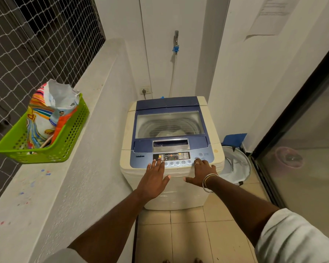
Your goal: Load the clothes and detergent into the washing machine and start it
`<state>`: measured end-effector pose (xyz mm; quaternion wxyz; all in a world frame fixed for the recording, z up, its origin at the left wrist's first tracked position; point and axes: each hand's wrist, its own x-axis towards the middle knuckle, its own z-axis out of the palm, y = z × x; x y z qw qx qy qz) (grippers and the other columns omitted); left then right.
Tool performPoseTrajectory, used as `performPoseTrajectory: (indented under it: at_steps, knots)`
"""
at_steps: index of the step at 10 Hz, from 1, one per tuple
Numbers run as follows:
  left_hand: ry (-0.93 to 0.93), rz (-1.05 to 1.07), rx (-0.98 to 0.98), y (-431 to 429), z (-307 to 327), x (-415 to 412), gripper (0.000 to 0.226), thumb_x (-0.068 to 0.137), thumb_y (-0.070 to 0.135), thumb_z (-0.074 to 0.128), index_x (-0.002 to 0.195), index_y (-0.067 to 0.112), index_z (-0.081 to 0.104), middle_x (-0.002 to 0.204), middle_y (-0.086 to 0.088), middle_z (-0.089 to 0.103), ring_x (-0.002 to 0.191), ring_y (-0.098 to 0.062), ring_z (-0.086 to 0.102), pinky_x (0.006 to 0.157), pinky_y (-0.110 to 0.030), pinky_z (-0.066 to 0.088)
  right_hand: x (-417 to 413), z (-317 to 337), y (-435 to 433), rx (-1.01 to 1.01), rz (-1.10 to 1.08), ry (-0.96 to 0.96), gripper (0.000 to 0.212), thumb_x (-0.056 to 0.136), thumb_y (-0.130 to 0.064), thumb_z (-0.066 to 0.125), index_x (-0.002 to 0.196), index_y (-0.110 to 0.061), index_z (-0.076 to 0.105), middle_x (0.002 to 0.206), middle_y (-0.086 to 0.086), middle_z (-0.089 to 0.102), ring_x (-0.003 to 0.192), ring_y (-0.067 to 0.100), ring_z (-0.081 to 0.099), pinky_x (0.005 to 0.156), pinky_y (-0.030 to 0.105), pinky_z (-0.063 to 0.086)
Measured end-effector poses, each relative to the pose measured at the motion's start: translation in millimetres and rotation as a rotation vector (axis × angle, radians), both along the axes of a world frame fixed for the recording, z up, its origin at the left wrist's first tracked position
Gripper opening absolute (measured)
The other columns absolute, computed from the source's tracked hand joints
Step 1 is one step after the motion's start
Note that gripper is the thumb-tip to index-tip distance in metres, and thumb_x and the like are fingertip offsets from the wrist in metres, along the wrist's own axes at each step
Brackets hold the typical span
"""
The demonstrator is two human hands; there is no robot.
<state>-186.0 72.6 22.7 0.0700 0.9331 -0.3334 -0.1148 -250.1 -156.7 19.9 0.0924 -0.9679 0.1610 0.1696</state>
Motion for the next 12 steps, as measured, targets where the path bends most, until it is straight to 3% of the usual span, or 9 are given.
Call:
performPoseTrajectory:
  at_steps: [2,4,6,8,10,12]
  knots:
    - [0.003,-0.005,0.012,-3.9,-6.4,7.5,0.07,0.105,0.052,0.027,0.16,0.013,0.008,0.169,-0.009,0.002,0.156,-0.027,0.003,0.124,-0.041,0.001,1.1,-1.2,-9.4,-0.118,0.109,0.02,0.096,0.074,-0.074,0.06,0.146,-0.017,0.033,0.154,0.004,0.032,0.139,0.029,0.032,0.11,0.055,0.033]
    - [0.026,-0.003,0.004,-8.8,-10.4,6.1,0.069,0.105,0.052,0.027,0.159,0.013,0.01,0.169,-0.009,0.004,0.156,-0.028,0.003,0.124,-0.04,0.0,8.5,-4.7,-7.8,-0.293,0.259,0.097,0.08,0.086,-0.063,0.052,0.148,-0.016,0.032,0.154,0.013,0.031,0.141,0.033,0.03,0.11,0.055,0.03]
    - [0.04,0.014,0.014,-2.0,-10.9,1.8,0.07,0.104,0.053,0.027,0.159,0.013,0.01,0.168,-0.009,0.005,0.156,-0.028,0.004,0.125,-0.042,0.002,20.9,7.8,-5.1,-0.227,0.276,0.078,0.067,0.091,-0.056,0.048,0.144,-0.016,0.038,0.141,0.01,0.048,0.13,0.03,0.044,0.103,0.048,0.041]
    - [0.007,0.02,-0.008,8.4,3.8,-4.2,0.069,0.105,0.051,0.029,0.16,0.012,0.011,0.168,-0.01,0.007,0.156,-0.028,0.007,0.125,-0.041,0.003,18.0,18.7,5.1,-0.168,0.176,0.041,0.074,0.085,-0.066,0.048,0.141,-0.018,0.04,0.131,0.007,0.057,0.121,0.029,0.053,0.096,0.047,0.047]
    - [0.002,0.045,0.002,14.5,18.5,-8.0,0.069,0.105,0.052,0.029,0.16,0.014,0.01,0.169,-0.007,0.005,0.156,-0.028,0.005,0.124,-0.042,0.002,-14.1,11.9,24.4,-0.144,0.143,-0.212,0.078,0.089,-0.068,0.035,0.144,-0.013,0.037,0.148,0.008,0.041,0.137,0.028,0.036,0.11,0.048,0.036]
    - [-0.024,0.023,-0.015,15.8,23.8,-16.8,0.07,0.105,0.053,0.028,0.16,0.014,0.01,0.169,-0.008,0.004,0.156,-0.028,0.003,0.124,-0.04,0.0,-24.0,18.1,35.6,-0.124,0.228,-0.229,0.09,0.09,-0.075,0.021,0.155,-0.012,0.021,0.163,0.009,0.017,0.151,0.027,0.013,0.122,0.05,0.012]
